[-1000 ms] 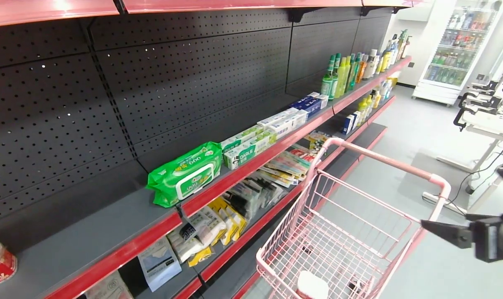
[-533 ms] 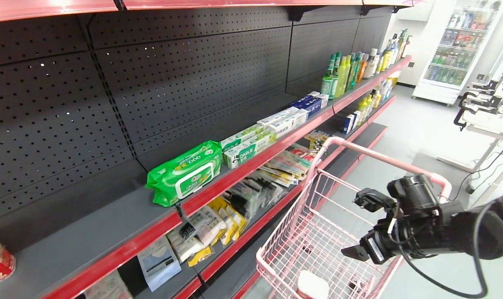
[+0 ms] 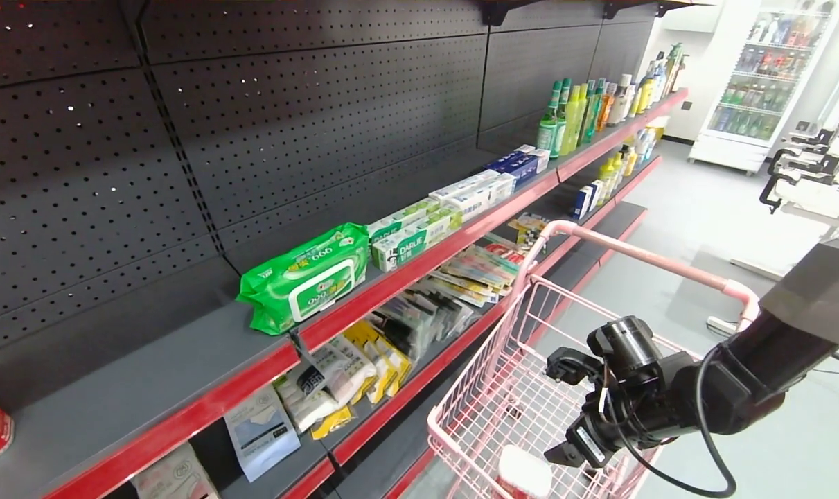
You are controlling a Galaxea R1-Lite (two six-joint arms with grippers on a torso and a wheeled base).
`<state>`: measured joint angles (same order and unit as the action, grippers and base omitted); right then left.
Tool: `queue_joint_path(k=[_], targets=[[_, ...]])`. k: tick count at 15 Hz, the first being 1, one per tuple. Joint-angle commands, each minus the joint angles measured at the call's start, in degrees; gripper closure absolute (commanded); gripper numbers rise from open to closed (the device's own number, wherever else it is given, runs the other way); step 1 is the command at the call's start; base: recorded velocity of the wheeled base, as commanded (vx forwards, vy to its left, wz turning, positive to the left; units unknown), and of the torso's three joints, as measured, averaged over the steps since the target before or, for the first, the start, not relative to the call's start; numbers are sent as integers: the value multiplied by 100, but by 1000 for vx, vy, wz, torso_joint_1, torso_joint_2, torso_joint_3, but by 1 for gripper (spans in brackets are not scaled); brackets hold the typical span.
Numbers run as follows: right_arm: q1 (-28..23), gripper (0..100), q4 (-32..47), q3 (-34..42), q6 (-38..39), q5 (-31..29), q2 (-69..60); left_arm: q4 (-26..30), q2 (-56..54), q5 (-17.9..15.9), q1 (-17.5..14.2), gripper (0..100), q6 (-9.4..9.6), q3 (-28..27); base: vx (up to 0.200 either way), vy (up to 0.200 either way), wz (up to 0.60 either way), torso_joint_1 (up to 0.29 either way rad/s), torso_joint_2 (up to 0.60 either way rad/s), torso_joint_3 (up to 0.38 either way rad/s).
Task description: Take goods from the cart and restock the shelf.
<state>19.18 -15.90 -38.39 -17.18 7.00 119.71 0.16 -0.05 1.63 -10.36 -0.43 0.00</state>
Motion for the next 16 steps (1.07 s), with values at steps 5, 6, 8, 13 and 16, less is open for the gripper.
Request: queue_joint_path(k=[5, 6, 8, 13, 16], targets=[[-28, 0, -10, -248, -313, 12, 465, 2, 5, 4, -1, 0, -1, 0, 0, 0, 0, -151, 341, 191], [-37, 0, -10, -336, -392, 21, 527, 2, 5, 4, -1, 0, -1, 0, 0, 0, 0, -149, 339, 188], [-28, 0, -10, -441, -462, 144, 553, 2, 5, 4, -1, 0, -1, 0, 0, 0, 0, -144, 342, 190], [-28, 0, -10, -494, -752, 311, 597, 2, 5, 4, -1, 0, -1, 0, 0, 0, 0, -150, 344, 200], [-28, 0, -10, -441, -822, 452, 571, 2, 5, 4, -1, 0, -1, 0, 0, 0, 0, -93, 214, 124]])
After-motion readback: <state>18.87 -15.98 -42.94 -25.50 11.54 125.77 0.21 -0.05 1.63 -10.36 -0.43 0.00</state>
